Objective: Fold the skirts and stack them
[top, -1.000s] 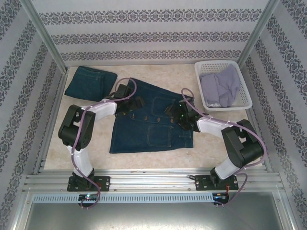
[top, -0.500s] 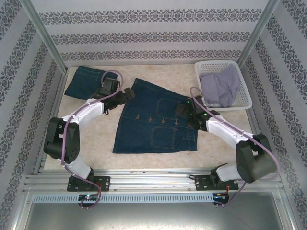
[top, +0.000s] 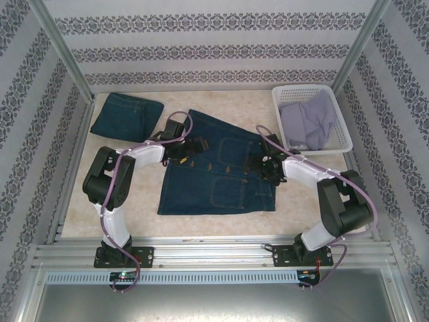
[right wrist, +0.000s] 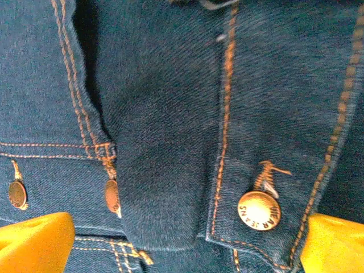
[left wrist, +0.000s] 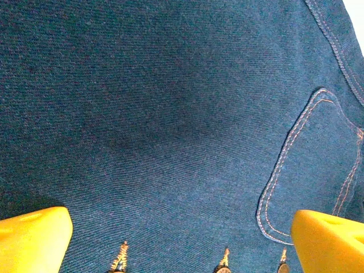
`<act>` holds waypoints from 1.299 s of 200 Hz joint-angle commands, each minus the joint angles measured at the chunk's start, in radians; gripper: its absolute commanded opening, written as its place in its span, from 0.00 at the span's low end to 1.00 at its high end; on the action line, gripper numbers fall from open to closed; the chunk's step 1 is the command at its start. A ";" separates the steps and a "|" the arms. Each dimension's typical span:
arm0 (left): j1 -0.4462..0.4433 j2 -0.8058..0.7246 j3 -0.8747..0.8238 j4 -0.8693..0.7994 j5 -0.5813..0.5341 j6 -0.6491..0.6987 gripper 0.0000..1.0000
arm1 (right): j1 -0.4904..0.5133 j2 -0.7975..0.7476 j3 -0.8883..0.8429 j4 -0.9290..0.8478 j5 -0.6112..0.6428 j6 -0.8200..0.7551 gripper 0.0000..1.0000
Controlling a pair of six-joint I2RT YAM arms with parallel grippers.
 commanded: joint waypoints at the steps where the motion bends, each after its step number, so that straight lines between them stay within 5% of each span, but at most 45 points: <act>1: 0.033 -0.007 -0.070 -0.043 -0.060 -0.004 1.00 | 0.041 0.065 0.063 0.023 -0.047 -0.011 0.98; 65: 0.127 -0.096 -0.103 -0.100 -0.081 0.051 1.00 | 0.077 0.182 0.231 0.066 0.005 0.016 0.98; 99: 0.127 -0.179 -0.064 -0.232 -0.188 0.048 1.00 | 0.089 -0.006 0.123 0.102 0.134 0.087 0.98; 133: 0.128 -0.333 -0.103 -0.337 -0.413 0.094 1.00 | 0.090 -0.258 -0.017 0.014 0.304 0.140 0.98; 158: 0.129 -0.425 -0.115 -0.417 -0.431 0.136 1.00 | 0.086 -0.421 -0.110 -0.035 0.328 0.111 0.98; 203: 0.130 -0.696 -0.251 -0.636 -0.378 0.070 1.00 | -0.004 -0.560 -0.260 -0.098 0.074 0.081 0.98; 233: 0.129 -0.909 -0.330 -0.840 -0.366 0.002 1.00 | -0.029 -0.643 -0.355 -0.166 0.010 0.143 0.97; 260: 0.130 -1.032 -0.408 -0.914 -0.294 -0.089 1.00 | -0.107 -0.696 -0.485 -0.025 -0.205 0.224 0.93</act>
